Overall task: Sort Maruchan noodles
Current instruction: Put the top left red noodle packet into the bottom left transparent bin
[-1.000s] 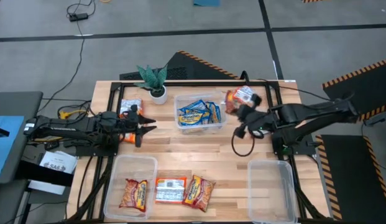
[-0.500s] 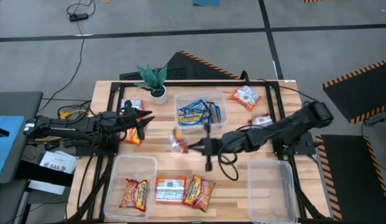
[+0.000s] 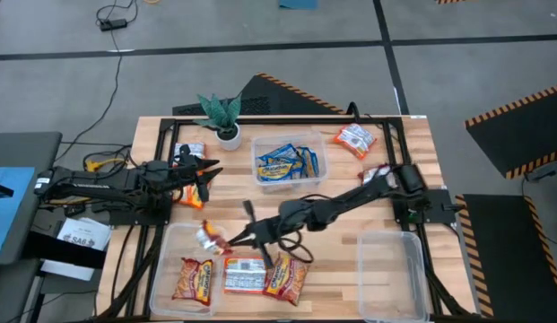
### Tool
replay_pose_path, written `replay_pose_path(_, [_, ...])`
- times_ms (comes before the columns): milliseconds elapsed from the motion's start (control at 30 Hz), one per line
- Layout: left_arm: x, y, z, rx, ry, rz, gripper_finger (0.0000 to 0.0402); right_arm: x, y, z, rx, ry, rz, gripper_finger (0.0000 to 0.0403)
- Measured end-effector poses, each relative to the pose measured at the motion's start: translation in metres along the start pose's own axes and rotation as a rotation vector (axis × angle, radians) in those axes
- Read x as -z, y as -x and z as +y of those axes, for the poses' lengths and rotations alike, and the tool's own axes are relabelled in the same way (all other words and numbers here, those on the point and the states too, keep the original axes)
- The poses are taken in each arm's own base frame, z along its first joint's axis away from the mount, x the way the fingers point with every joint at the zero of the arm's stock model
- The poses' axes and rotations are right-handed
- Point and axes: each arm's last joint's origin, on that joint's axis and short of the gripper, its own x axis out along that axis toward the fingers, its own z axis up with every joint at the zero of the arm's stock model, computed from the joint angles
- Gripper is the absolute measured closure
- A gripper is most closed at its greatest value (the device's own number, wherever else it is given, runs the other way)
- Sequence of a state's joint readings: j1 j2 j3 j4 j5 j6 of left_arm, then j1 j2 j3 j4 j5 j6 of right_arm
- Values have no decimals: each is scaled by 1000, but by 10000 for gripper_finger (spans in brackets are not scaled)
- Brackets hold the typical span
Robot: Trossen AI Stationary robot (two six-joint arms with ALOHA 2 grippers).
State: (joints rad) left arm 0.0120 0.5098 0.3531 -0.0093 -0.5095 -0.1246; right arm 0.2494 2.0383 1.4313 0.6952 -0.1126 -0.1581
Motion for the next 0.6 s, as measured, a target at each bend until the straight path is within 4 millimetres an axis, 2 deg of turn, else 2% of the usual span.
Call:
replay_pose_path(167, [0,0,0,0,-1,1,287,13,-25,-5,-53,-33,-17,396])
replay_pose_path(267, [0,0,0,0,-1,1,287,17,-34,-9,-66,-68,-21,394])
replay_pose_path(467, [0,0,0,0,-1,1,287,28,-43,-11,-64,-103,-2,376])
replay_pose_path(600, [0,0,0,1,-1,0,287,29,-45,-10,-66,-129,-3,359])
